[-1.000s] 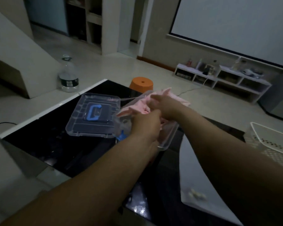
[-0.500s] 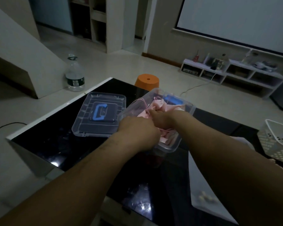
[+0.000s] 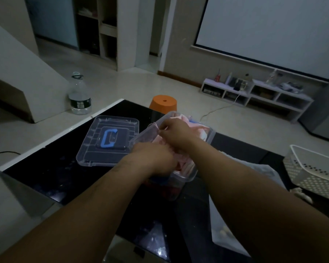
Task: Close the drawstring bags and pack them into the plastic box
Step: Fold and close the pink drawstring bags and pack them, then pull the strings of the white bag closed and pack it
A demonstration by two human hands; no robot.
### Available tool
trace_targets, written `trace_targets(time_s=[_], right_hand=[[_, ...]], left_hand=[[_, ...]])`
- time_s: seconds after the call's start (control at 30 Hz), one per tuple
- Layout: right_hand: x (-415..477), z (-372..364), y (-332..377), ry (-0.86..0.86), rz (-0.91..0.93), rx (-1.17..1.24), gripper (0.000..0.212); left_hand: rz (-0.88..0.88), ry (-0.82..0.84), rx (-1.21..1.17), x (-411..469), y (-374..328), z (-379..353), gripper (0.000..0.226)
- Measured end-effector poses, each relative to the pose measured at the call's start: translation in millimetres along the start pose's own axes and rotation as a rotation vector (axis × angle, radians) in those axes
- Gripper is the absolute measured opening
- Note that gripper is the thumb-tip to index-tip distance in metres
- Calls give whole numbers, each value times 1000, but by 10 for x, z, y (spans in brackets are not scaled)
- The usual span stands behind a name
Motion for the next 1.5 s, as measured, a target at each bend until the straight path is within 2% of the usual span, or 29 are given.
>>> trace_targets(time_s=[0.1, 0.2, 0.27, 0.37, 0.5, 0.57, 0.63, 0.7, 0.77, 0.8, 0.9, 1.0, 1.1, 1.2, 1.27, 1.37, 1.43, 1.5], right_hand=[[-132, 15, 84, 172, 86, -62, 14], [-372, 143, -30, 309, 89, -382, 8], [-464, 292, -64, 271, 111, -564, 3], [-496, 397, -104, 169, 141, -742, 10], [-482, 445, -231, 111, 95, -845, 8], [-509, 493, -282, 89, 79, -818, 12], [-564, 547, -299, 63, 68, -685, 21], [-654, 678, -302, 6, 77, -384, 27], [-751, 795, -312, -34, 99, -57, 31], [-802, 832, -334, -27, 107, 48, 34], [-922, 873, -432, -13, 123, 168, 31], [-1073, 1119, -668, -194, 90, 237, 20], [-1331, 1239, -1119, -260, -11, 293, 13], [-1696, 1183, -1703, -248, -150, 211, 15], [-2010, 1123, -2178, -271, -282, 140, 21], [-2480, 967, -2874, -260, -512, 26, 35], [-2768, 815, -3307, -140, -710, -51, 61], [-2919, 699, -3566, -26, -826, -86, 77]], left_hand=[[-24, -7, 45, 15, 8, -15, 14], [-84, -1, 138, 56, -20, -60, 11], [-95, 0, 195, 83, -15, -86, 10], [-116, 13, 281, 129, -34, -136, 8], [-109, 37, 301, 121, -12, -161, 27], [-86, 30, 300, 116, -16, -152, 28], [-28, -68, 209, 107, 11, -57, 24], [43, -294, 26, 32, 42, 171, 23], [71, -596, -51, -101, 43, 425, 29], [60, -688, -65, -149, -13, 487, 34], [-72, -816, -185, -258, -349, 537, 34], [-274, -889, -353, -395, -790, 528, 18], [-426, -696, -500, -290, -1247, 295, 10], [-394, -416, -333, 47, -1584, -203, 13], [-315, -221, -177, 304, -1647, -605, 30], [-239, -48, -7, 541, -1566, -1112, 59], [-201, 22, 124, 629, -1578, -1376, 78], [-119, 4, 128, 744, -1541, -1450, 90]])
Point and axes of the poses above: each hand's wrist, its own x-axis towards the middle knuckle, its own z-axis out of the back of the hand, y = z × x, the point moved 10 cm from there along x, towards the middle knuckle, and after that the axes turned 1 degree about y, right-handed, at the moved point
